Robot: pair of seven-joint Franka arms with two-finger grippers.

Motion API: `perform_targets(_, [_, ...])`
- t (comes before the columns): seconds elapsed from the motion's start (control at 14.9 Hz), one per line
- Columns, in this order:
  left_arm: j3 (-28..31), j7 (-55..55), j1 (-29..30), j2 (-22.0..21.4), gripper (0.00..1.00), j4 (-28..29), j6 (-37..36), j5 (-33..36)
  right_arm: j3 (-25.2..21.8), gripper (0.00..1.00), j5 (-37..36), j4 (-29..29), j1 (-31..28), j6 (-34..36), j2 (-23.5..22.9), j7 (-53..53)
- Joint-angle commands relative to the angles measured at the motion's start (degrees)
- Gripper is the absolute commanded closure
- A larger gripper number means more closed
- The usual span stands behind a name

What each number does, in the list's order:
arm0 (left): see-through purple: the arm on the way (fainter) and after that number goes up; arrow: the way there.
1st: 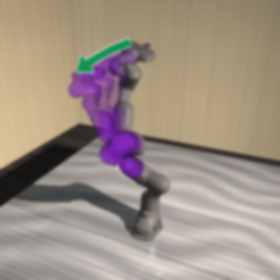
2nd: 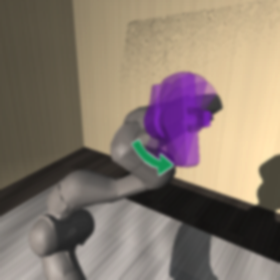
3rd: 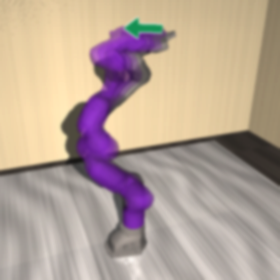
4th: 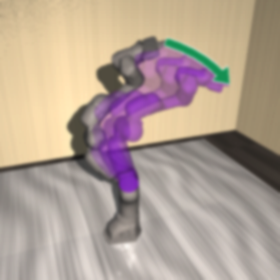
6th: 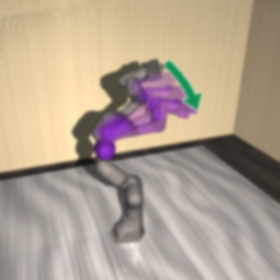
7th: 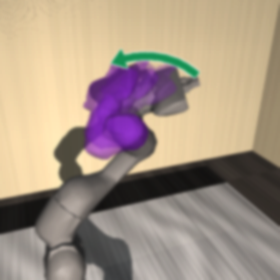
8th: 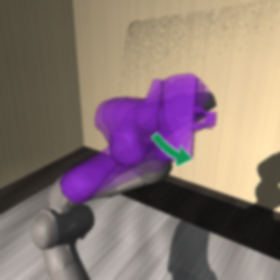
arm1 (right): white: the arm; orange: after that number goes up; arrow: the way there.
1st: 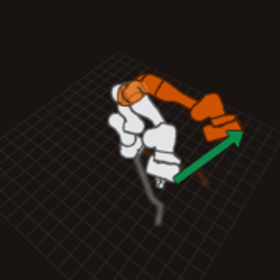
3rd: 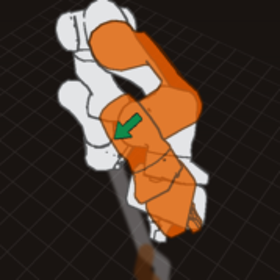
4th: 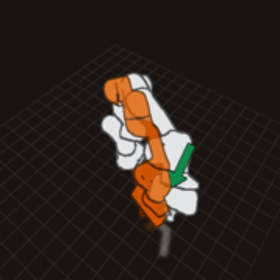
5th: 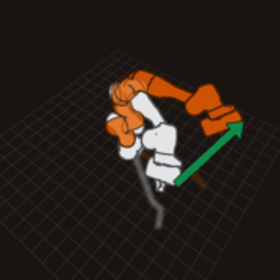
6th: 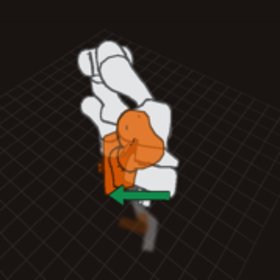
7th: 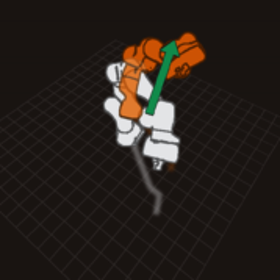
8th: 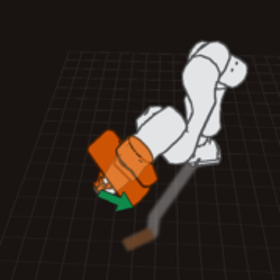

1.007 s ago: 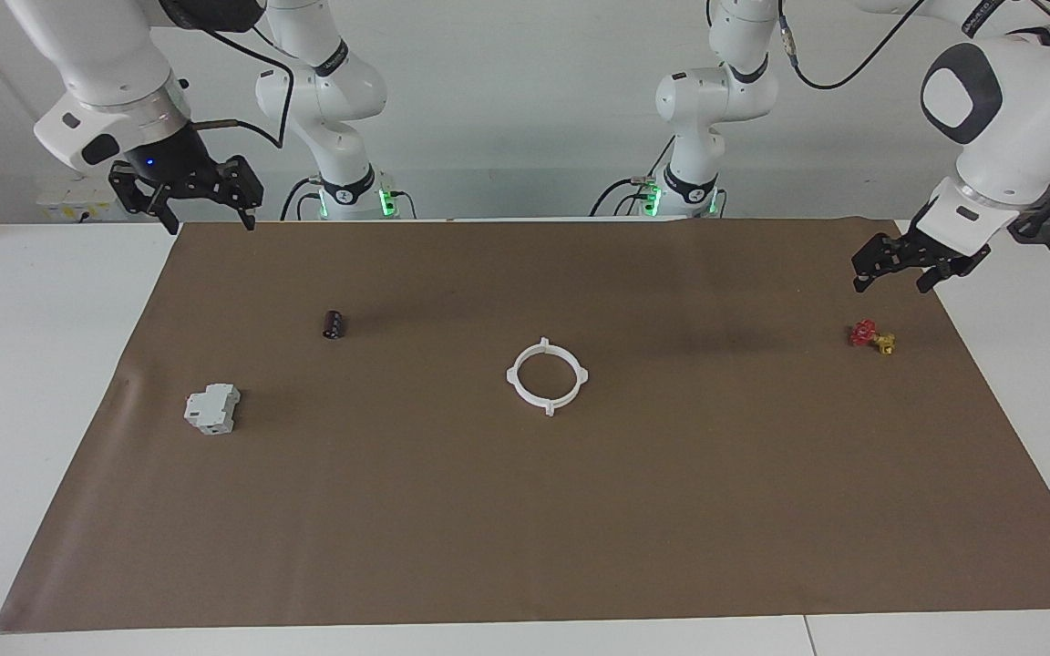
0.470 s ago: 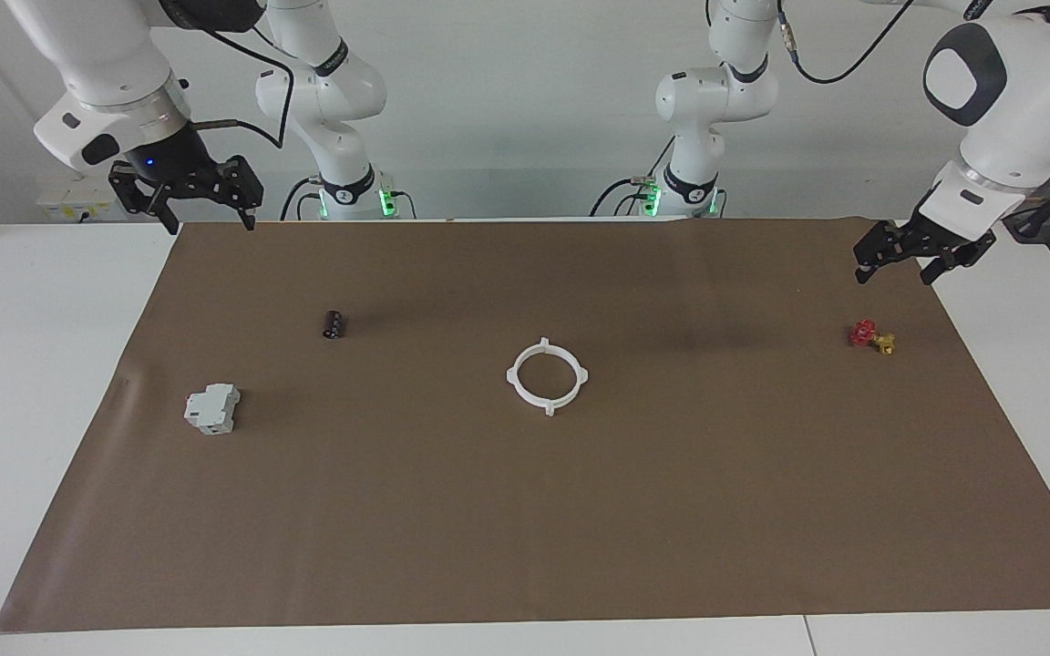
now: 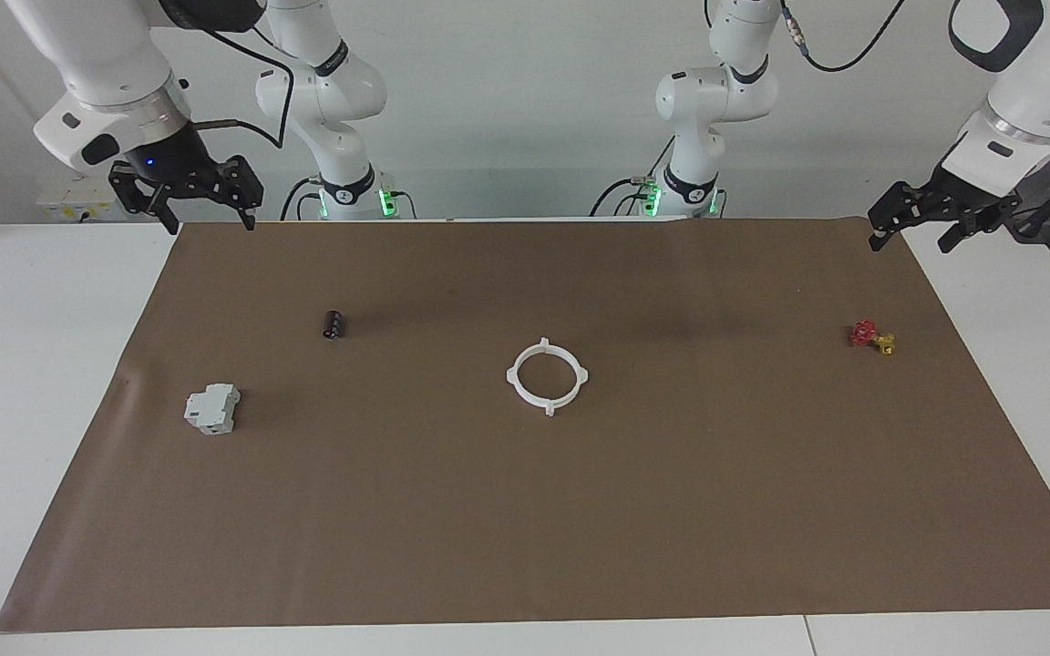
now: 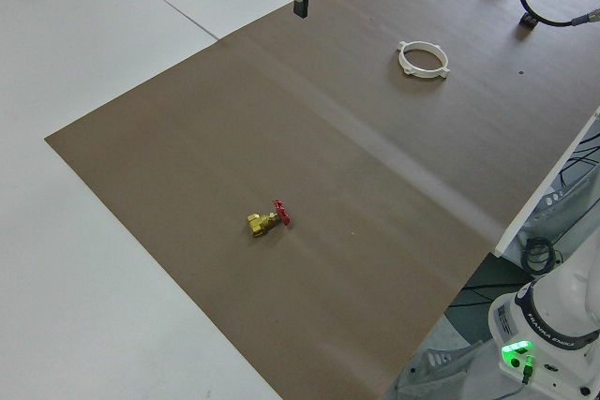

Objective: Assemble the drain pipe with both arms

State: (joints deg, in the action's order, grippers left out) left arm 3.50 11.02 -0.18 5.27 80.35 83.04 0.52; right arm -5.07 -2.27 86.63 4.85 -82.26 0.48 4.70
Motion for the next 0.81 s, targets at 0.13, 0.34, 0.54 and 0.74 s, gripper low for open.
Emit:
perform_targets(0.13, [0.6, -1.5, -1.7, -1.7, 0.00, 2.9, 0.0, -0.3, 0.1, 0.00, 1.4, 0.9, -0.7, -0.6, 0.8, 1.4])
perform_targets(0.34, [0.8, -1.4, -1.7, -2.6, 0.00, 5.6, 1.9, -0.4, 0.1, 0.00, 1.4, 0.9, -0.7, -0.6, 0.8, 1.4])
perform_targets(0.54, [0.5, -4.0, -2.7, -3.2, 0.00, 9.7, 4.3, -0.3, 0.1, 0.00, 1.4, 0.9, -0.7, -0.6, 0.8, 1.4])
perform_targets(0.74, [-1.3, -8.1, -2.9, -3.2, 0.00, 9.5, 5.1, -0.4, 0.1, 0.00, 1.4, 0.9, -0.7, -0.6, 0.8, 1.4])
